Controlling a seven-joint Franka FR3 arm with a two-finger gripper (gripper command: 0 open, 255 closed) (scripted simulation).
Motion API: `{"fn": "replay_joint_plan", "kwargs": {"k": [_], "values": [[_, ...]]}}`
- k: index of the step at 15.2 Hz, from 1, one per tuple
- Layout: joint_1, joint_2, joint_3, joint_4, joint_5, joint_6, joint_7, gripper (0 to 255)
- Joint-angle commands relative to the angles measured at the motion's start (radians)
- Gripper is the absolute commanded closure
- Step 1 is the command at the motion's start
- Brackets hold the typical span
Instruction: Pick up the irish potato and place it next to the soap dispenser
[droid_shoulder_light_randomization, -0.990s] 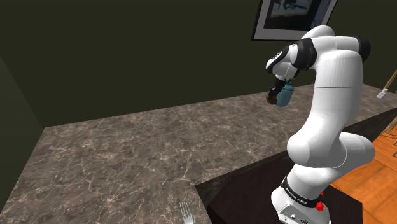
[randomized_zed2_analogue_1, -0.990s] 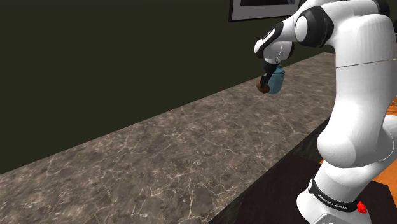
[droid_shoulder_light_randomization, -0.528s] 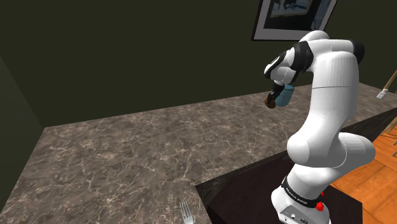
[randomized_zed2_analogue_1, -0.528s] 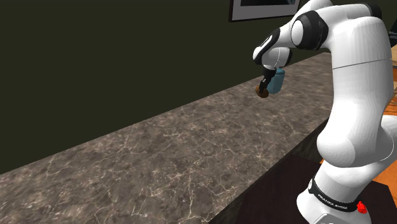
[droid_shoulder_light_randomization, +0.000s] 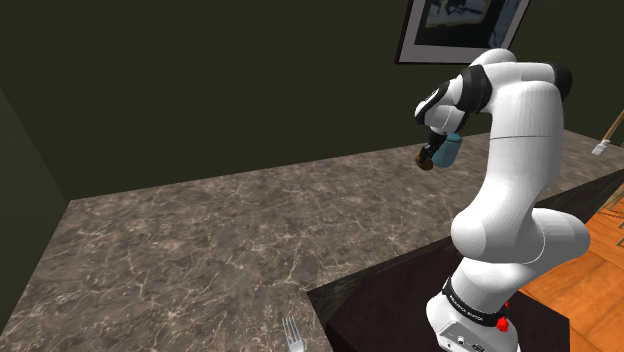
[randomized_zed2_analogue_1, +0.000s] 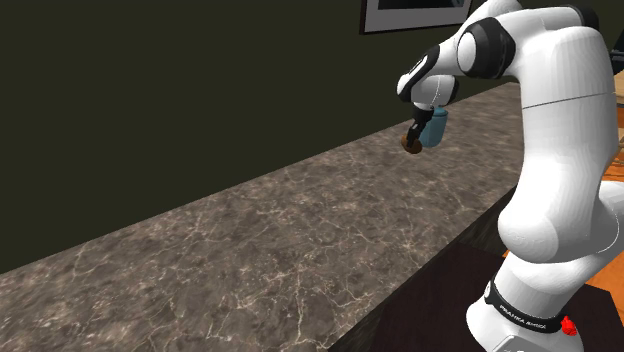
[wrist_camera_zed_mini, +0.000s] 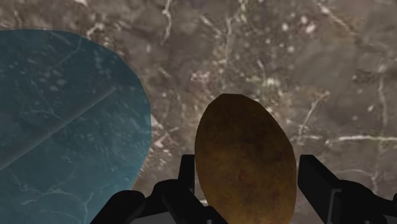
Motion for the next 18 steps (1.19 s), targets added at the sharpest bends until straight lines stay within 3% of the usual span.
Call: {"fn": "replay_joint_plan", "kwargs": {"k": [1, 6, 10, 18], "values": [[0.000, 0.005, 0.000, -0.006, 0.000, 0.000, 0.000, 0], [0.000, 0.005, 0.000, -0.004, -0.001, -0.003, 0.001, 0], [0.019, -0.087, -0.027, -0.011, -0.043, -0.083, 0.026, 0], [0.019, -0.087, -0.027, -0.011, -0.043, -0.083, 0.026, 0]]}}
